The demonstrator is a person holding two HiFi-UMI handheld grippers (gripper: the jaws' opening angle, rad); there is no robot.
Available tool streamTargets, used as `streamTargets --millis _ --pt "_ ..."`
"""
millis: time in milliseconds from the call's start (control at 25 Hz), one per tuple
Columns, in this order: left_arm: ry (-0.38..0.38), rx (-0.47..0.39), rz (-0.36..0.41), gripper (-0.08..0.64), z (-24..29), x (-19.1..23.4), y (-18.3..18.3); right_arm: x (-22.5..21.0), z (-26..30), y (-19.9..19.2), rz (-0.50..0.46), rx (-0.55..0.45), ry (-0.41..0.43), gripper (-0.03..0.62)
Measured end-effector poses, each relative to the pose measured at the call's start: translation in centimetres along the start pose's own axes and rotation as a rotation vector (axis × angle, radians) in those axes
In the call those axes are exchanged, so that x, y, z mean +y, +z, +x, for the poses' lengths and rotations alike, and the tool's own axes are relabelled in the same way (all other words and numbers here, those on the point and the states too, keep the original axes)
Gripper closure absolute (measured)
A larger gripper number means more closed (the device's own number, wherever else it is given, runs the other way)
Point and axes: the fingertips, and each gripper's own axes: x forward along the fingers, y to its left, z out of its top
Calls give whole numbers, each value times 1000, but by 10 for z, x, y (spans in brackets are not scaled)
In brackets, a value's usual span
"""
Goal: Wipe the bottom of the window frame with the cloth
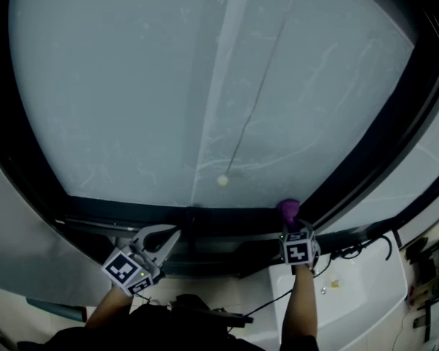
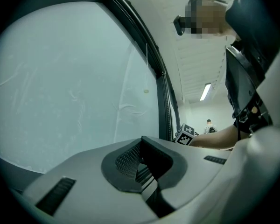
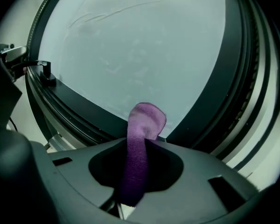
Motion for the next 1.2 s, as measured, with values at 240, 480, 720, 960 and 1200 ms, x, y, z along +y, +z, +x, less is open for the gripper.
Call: streamTargets --millis 240,480,720,960,1200 --pt "-3 0 0 557 -12 2 0 26 -6 8 -60 15 40 512" --pt "2 -19 -20 557 -20 8 6 52 -11 24 -25 -27 99 512" --pt "1 -8 -7 557 -39 15 6 69 -13 29 -42 -3 97 512" --pt "16 -15 -7 557 -55 30 11 96 -20 41 -57 -4 141 512" --pt "42 -22 -4 557 -68 40 12 125 -27 55 -55 -20 206 511"
